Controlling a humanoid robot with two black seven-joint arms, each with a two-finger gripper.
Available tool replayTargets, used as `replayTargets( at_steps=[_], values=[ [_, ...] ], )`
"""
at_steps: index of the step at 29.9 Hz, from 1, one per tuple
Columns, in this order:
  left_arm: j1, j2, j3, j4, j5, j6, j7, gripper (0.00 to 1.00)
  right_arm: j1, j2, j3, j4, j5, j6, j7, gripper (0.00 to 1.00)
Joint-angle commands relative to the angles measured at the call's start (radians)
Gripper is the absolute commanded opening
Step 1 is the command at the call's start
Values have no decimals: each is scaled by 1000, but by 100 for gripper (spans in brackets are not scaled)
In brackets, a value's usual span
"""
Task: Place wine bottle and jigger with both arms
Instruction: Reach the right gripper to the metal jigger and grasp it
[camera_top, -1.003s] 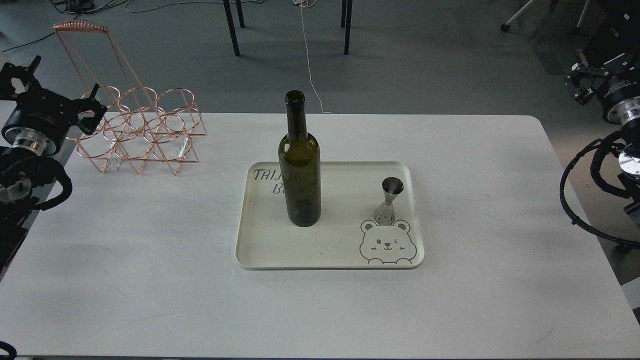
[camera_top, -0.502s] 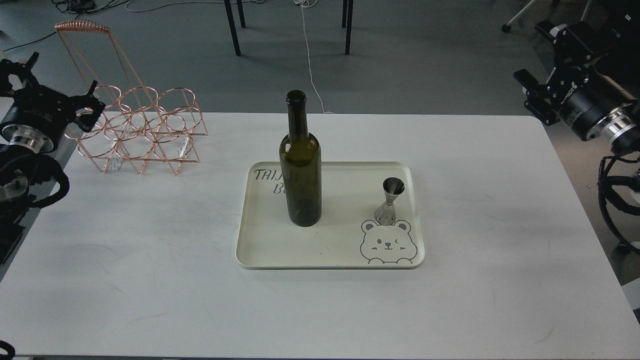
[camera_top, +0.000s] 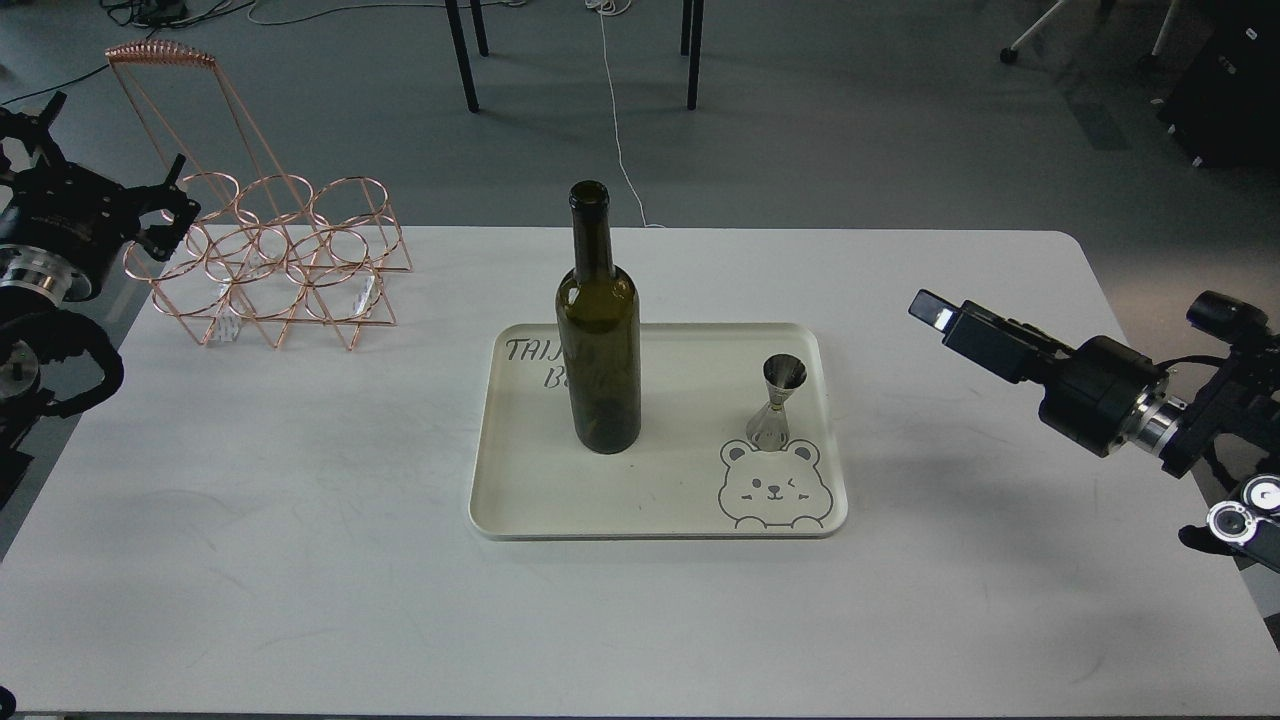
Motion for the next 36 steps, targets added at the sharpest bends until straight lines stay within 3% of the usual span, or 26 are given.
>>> replayTargets(
  at_steps=[1,7,14,24,26,31,36],
  values=[
    [-1,0,0,0,1,0,-1,98,21,93,-62,-88,-147,-18,1,96],
    [-1,13,1,0,1,0,-2,98,132,206,-223,-254,-279,-90,44,92],
    [-1,20,1,0,1,0,-4,98,219,323,-342,-382,-281,-100,46,74],
    [-1,34,0,2,1,0,-5,98,285,486,-427,-542,-282,-100,46,62],
    [-1,40,0,2,1,0,-5,98,287,498,-436,-547,-282,-100,46,54],
    [-1,46,-2,2,1,0,-5,98,302,498,-454,-548,-282,-100,46,22],
    [-1,48,-3,2,1,0,-5,98,307,492,-456,-544,-282,-129,46,7]
  ],
)
